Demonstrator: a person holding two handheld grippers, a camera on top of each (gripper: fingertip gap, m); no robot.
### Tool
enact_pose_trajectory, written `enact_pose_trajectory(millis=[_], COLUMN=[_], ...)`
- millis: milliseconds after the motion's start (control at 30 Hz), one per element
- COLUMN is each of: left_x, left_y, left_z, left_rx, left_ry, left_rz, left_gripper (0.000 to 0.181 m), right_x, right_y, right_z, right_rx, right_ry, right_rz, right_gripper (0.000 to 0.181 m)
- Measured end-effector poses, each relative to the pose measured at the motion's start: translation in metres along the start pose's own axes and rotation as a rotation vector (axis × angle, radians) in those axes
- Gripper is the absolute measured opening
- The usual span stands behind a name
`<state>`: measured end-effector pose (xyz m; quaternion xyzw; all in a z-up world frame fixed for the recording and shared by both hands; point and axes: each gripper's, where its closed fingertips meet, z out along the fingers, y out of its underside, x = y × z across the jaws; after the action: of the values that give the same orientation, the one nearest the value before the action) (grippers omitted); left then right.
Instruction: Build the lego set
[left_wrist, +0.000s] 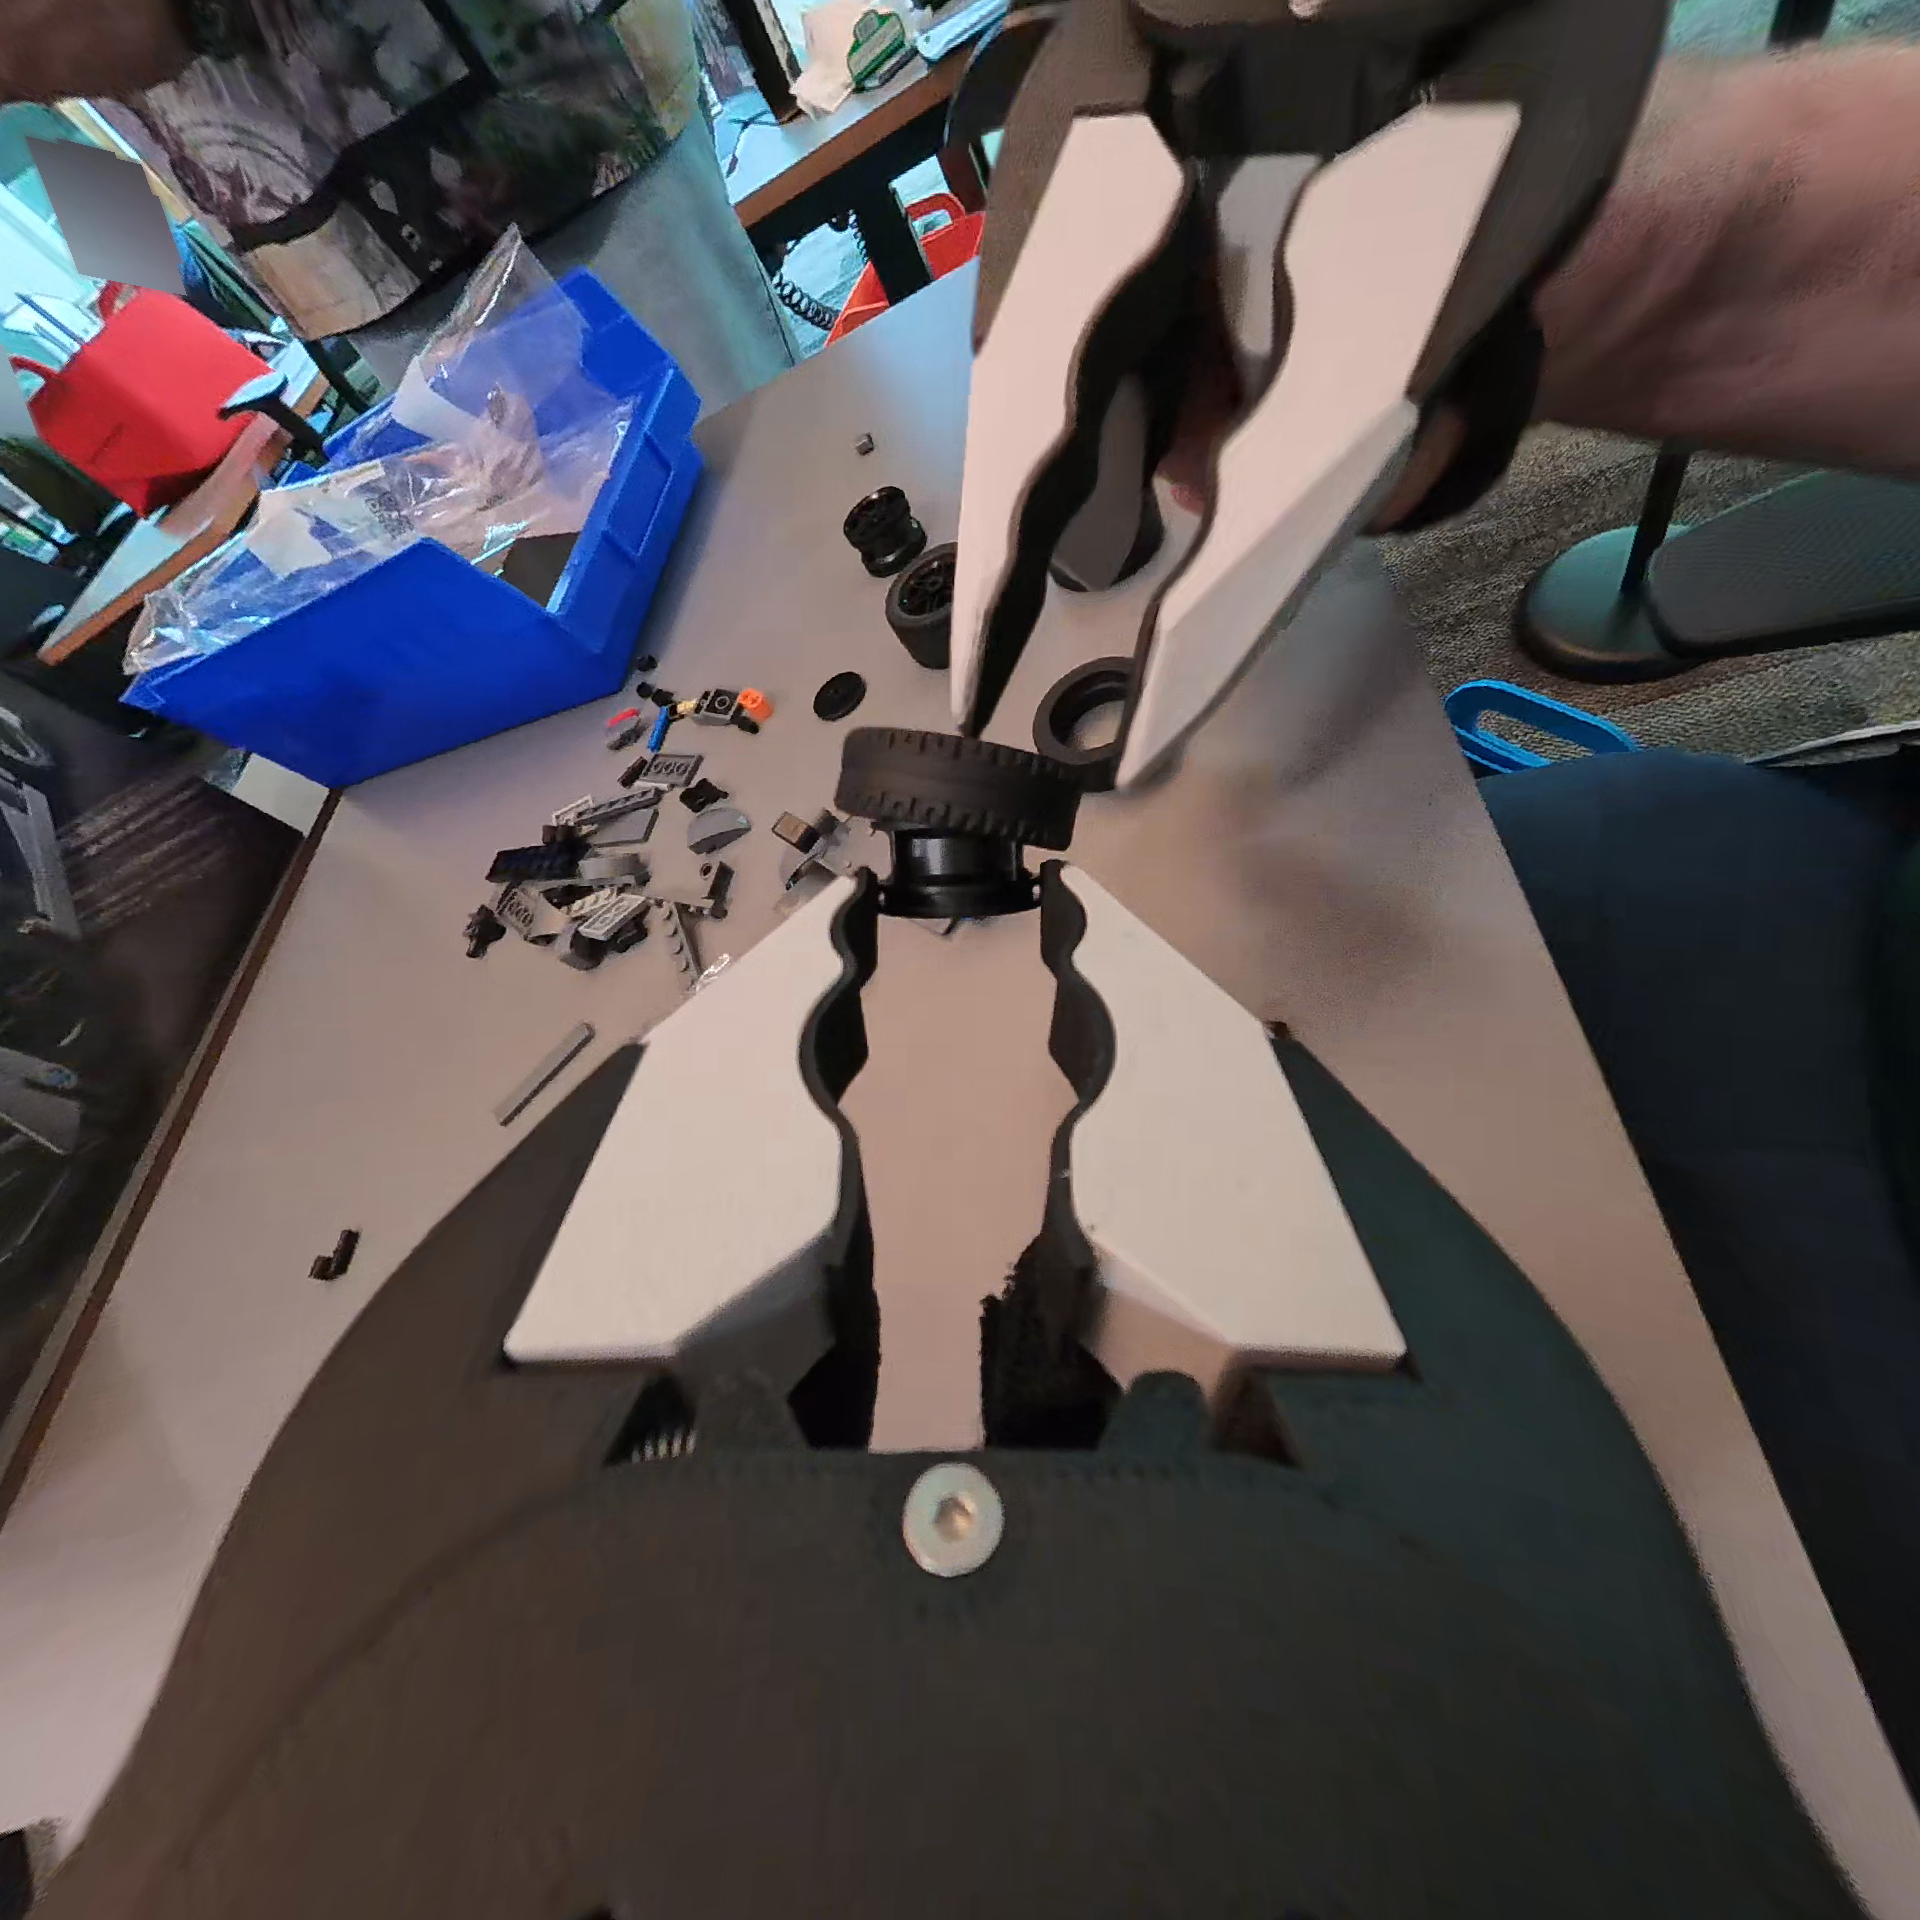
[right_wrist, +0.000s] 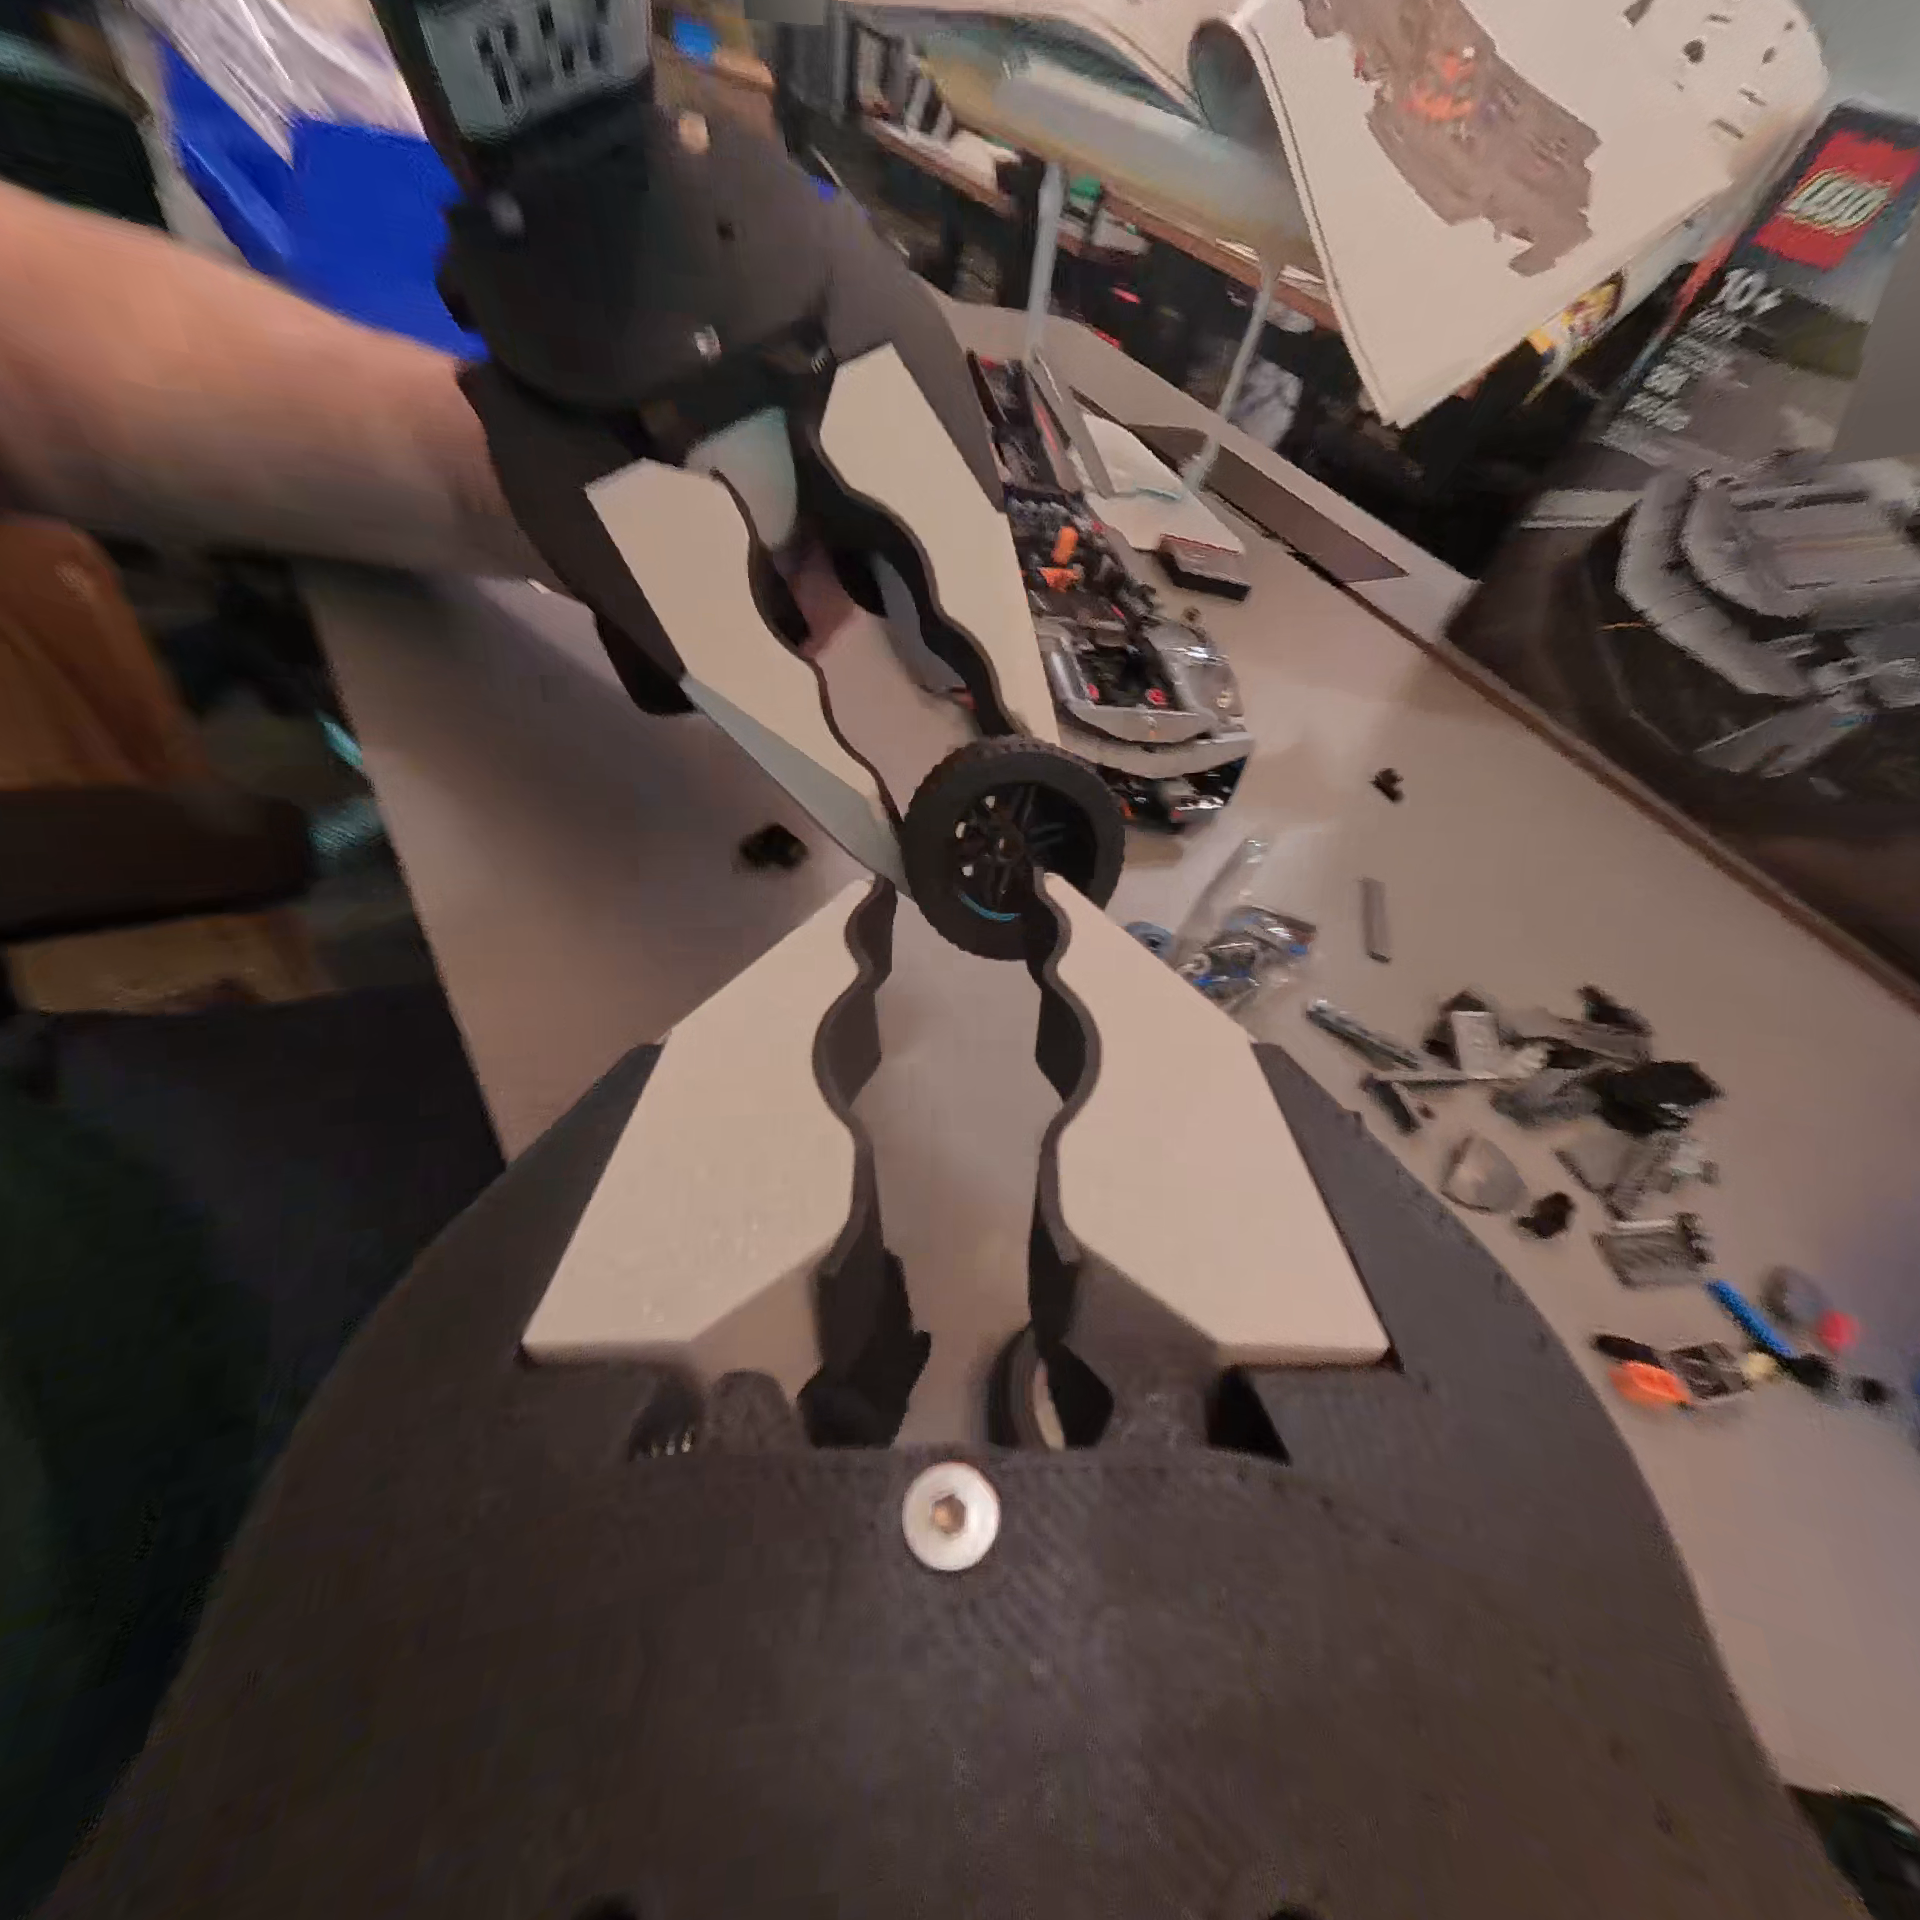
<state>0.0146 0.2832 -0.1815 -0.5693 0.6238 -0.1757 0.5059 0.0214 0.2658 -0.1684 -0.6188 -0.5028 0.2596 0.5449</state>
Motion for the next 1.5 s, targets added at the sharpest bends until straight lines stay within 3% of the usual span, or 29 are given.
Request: enact_pose_trajectory(millis=[233,700,1300,1500], left_x=[-0.001,0.013,0.034,0.025], left_y=[0.001,0.006,0.043,0.045], left_z=[-0.001,0.003,0.014,0.016], left_rx=[0.014,-0.034,-0.224,-0.237], left_ry=[0.033,0.083,0.158,0.123], left_rz=[-0.086,0.022,0.170,0.118], left_gripper=[0.029,0.029,0.029,0.029], right_x=[-0.002,-0.014,-0.031,-0.022], right_y=[0.002,0.014,0.059,0.053], right_z=[0.012,0.005,0.016,0.019], right_rx=[-0.048,-0.051,-0.249,-0.221], right_ry=[0.105,-0.166,-0.230,-0.154], right_rz=[-0.243,-0.008,-0.074,-0.037], right_gripper=[0.009,0.006,0.003,0.005])
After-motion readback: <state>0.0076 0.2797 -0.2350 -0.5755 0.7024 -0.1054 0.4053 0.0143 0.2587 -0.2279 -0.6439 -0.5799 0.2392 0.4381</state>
